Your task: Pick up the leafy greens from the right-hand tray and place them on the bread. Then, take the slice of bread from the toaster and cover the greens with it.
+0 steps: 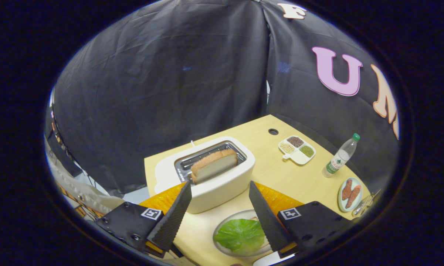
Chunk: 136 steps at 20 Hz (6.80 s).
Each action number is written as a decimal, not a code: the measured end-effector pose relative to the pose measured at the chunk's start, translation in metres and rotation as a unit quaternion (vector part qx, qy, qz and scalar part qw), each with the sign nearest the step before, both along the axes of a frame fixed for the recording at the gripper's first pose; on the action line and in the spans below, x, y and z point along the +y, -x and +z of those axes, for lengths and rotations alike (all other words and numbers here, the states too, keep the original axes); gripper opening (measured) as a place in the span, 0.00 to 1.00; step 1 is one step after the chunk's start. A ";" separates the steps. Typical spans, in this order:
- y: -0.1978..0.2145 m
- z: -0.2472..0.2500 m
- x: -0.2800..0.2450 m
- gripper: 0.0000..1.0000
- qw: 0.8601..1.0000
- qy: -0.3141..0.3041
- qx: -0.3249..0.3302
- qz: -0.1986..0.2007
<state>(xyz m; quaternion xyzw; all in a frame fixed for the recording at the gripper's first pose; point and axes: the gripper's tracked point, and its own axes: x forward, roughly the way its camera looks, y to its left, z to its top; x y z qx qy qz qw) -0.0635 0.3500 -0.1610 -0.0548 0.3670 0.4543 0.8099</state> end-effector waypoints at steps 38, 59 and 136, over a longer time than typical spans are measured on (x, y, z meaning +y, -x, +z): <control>-0.003 -0.026 0.054 0.10 0.988 -0.039 0.129 -0.071; -0.018 0.016 -0.054 0.06 0.969 -0.122 0.127 -0.172; -0.053 0.091 -0.409 1.00 0.847 -0.030 -0.243 -0.471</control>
